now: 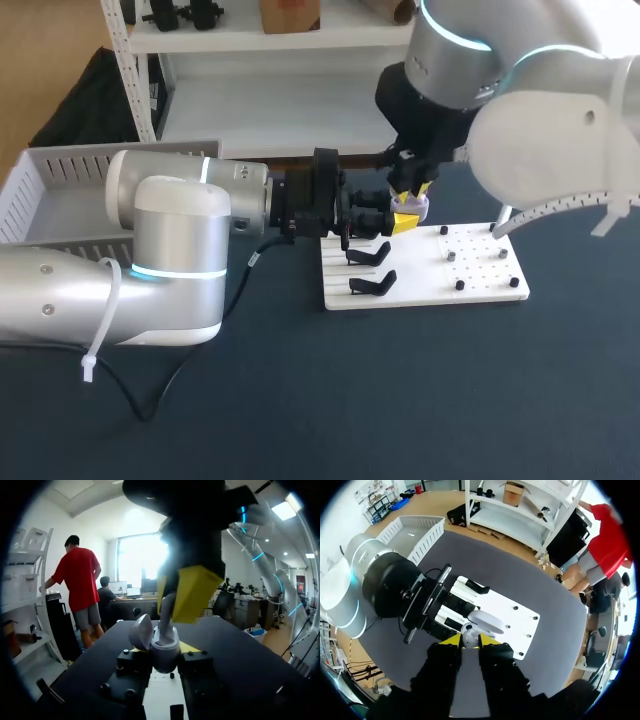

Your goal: Pick up each earbud case from the left stands, insert the matching earbuds, close the lid, and place the case in the box.

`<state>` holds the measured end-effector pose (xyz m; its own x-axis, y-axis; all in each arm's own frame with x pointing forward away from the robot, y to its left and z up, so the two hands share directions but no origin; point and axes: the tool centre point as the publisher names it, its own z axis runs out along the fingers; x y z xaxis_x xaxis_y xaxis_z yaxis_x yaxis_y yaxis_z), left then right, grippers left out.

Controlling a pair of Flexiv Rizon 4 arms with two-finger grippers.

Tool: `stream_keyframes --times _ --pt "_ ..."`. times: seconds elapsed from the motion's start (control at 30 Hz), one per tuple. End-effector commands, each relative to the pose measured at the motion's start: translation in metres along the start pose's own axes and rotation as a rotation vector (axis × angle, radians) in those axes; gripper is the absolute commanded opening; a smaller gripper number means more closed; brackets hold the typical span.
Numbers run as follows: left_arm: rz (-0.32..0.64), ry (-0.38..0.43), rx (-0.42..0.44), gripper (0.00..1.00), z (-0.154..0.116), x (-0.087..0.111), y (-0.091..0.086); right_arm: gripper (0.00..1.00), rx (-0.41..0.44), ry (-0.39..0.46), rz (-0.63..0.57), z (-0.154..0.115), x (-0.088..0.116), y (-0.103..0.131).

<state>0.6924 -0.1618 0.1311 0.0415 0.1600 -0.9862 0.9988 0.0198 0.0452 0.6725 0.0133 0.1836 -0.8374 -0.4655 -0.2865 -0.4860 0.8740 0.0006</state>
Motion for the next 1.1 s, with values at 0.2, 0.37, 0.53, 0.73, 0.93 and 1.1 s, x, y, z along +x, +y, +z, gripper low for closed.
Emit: stream_keyframes --times 0.2,0.37,0.53,0.73,0.93,1.1 --pt "0.0 0.001 0.0 0.0 0.0005 -0.0001 0.0006 0.0 -0.003 0.012 -0.005 0.0049 -0.0007 0.0031" --pt "0.0 0.001 0.0 0.0 0.0005 -0.0001 0.0006 0.0 -0.001 0.011 -0.004 0.0049 -0.0018 0.0022" --pt "0.0 0.001 0.0 0.0 0.0005 -0.0001 0.0006 0.0 0.0 0.012 -0.001 0.0062 -0.0023 0.0018" --pt "0.0 0.001 0.0 0.0 0.0005 -0.0001 0.0006 0.0 0.001 0.012 -0.001 0.007 -0.0031 0.0018" --pt "0.0 0.001 0.0 0.0 0.0005 -0.0001 0.0006 0.0 0.007 0.019 -0.004 0.0092 -0.0019 0.0016" --pt "0.0 0.001 0.0 0.0 0.0005 -0.0001 0.0006 0.0 0.011 0.024 -0.004 0.0111 -0.0008 0.0006"
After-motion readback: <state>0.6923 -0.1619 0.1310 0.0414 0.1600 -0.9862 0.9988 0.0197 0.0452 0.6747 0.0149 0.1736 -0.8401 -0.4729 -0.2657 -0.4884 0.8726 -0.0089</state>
